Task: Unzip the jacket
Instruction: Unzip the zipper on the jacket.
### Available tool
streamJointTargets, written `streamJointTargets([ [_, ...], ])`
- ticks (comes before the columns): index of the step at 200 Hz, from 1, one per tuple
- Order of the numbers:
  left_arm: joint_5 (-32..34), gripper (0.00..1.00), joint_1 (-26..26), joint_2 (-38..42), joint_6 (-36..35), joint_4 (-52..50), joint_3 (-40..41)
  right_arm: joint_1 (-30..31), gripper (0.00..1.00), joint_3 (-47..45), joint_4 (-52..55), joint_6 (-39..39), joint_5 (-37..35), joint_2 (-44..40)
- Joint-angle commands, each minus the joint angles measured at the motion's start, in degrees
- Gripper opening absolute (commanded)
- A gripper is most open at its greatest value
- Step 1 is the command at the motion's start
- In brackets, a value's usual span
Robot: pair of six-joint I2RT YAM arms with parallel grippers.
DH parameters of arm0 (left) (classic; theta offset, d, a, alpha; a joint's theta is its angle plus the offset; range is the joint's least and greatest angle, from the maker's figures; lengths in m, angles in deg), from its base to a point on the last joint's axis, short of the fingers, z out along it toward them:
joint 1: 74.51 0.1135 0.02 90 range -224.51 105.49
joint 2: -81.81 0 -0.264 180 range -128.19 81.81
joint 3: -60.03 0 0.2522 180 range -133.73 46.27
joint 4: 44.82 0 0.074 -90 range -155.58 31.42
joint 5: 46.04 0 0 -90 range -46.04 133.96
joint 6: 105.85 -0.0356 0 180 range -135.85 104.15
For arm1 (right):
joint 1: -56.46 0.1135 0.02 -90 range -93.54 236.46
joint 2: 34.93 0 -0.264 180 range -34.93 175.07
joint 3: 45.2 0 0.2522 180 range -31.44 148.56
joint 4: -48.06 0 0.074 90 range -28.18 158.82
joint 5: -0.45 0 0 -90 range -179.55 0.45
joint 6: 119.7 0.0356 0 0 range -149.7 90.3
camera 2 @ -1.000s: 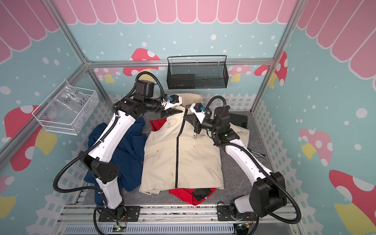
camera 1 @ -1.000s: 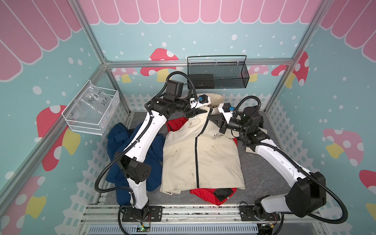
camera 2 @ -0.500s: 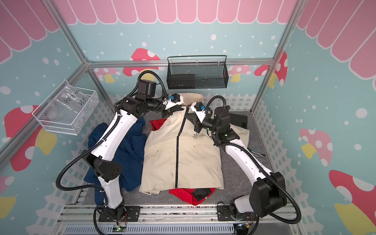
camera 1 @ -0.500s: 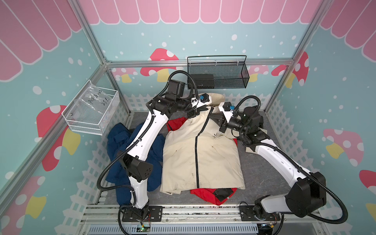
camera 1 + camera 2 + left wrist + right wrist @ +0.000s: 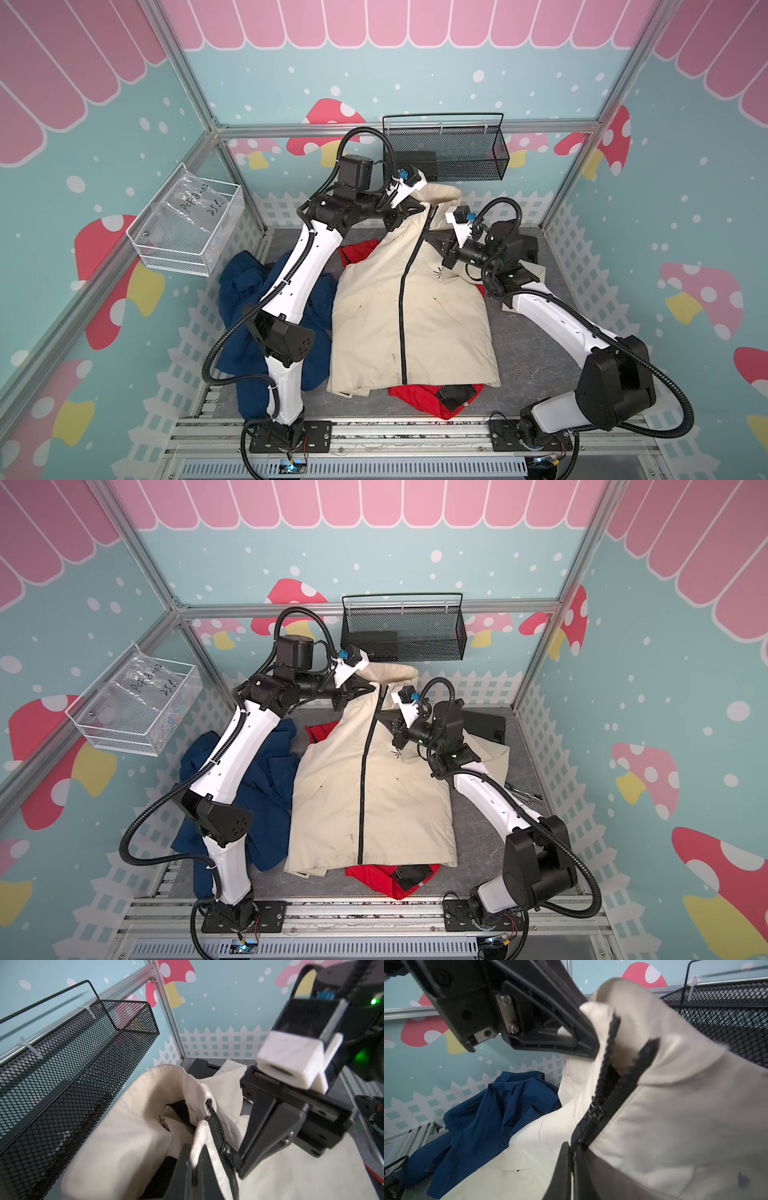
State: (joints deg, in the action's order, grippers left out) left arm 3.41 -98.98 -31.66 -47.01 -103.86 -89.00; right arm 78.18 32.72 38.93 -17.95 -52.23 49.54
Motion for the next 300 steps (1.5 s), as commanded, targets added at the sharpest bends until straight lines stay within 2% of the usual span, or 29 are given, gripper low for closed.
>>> streamJointTargets([
  [1,-1.6,0.00,0.7,0.9,7.0,12.0,-1.0,0.9,0.00,-3.1,-0.5,3.0,1.3,1.3],
  [52,2.9,0.00,0.7,1.2,12.9,18.9,2.3,1.3,0.00,-7.0,-2.2,4.0,1.0,1.6],
  [63,2.0,0.00,2.1,1.2,12.9,19.8,3.1,1.3,0.00,-7.6,-2.5,4.2,1.0,1.6],
  [101,0.5,0.00,2.1,1.6,14.1,24.1,5.2,1.5,0.00,-8.2,-2.4,3.7,1.3,1.7],
  [224,6.6,0.00,2.4,1.6,15.4,30.1,5.8,3.5,0.00,-19.8,-6.9,6.0,2.7,0.9],
  [245,5.1,0.00,2.6,1.8,16.1,32.1,6.6,3.8,0.00,-21.0,-6.9,6.1,2.7,0.5],
  [267,4.1,0.00,3.1,2.8,19.3,38.5,9.8,4.0,0.00,-22.3,-7.1,5.8,2.3,0.1],
  [300,4.3,0.00,3.4,2.7,19.6,38.9,9.6,4.4,0.00,-25.0,-8.8,7.0,2.6,-0.2],
])
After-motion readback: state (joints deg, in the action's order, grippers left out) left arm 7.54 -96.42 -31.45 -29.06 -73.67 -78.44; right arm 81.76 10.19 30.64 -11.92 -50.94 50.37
